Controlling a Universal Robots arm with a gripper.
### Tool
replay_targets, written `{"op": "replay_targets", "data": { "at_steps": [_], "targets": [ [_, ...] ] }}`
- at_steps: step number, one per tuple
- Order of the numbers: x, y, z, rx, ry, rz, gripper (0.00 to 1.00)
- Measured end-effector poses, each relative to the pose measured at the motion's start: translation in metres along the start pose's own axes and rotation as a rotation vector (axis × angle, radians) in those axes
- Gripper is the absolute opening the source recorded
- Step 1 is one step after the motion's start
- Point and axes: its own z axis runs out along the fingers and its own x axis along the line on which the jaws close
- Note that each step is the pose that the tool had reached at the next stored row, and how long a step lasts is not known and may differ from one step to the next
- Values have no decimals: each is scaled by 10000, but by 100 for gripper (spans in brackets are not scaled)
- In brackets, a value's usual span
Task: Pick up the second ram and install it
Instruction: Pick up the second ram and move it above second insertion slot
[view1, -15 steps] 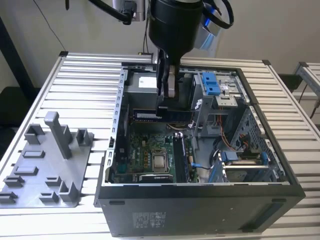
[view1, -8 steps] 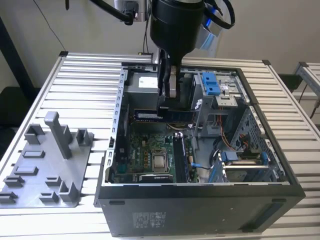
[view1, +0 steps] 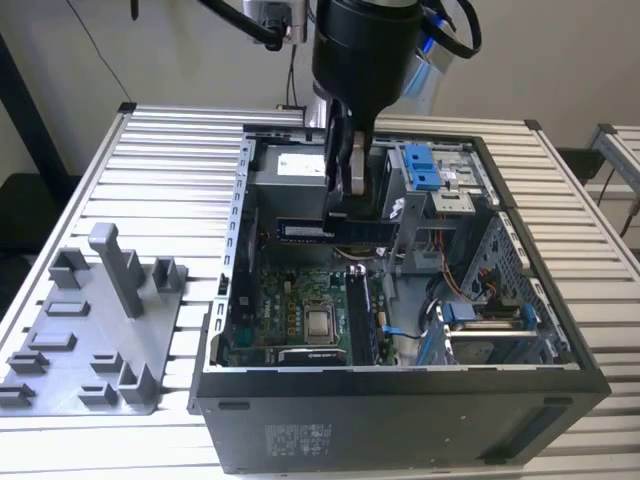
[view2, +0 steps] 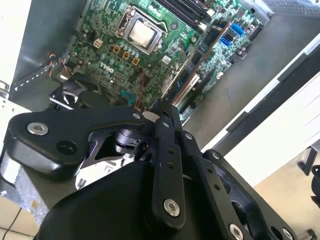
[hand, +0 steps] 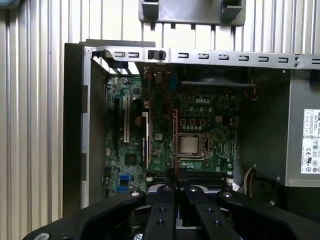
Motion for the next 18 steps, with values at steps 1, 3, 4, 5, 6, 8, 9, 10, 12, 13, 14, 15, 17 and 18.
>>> {"op": "replay_targets", "data": {
  "at_steps": [1, 3, 4, 5, 6, 8, 9, 10, 12, 13, 14, 15, 17, 18],
  "targets": [
    [-3, -21, -1, 0, 0, 0, 12],
    [-12, -68, -3, 0, 0, -1, 12],
    [-17, -93, -5, 0, 0, 0, 12],
    [-22, -121, -6, 0, 0, 0, 12],
    [-26, -154, -8, 0, 0, -1, 12],
    [-34, -221, -11, 1, -1, -1, 12],
    [-39, -252, -13, 0, 0, 0, 12],
    [-44, -281, -14, 0, 0, -1, 12],
    [-57, -338, -15, 0, -1, 0, 12],
    [-63, -368, -16, 0, -1, 0, 12],
    [-68, -394, -17, 0, 0, 0, 12],
    [-73, -417, -17, 0, -1, -1, 12],
    [-78, -451, -17, 0, -2, -1, 12],
    [-78, -461, -17, 1, -3, 6, 12]
  ]
}}
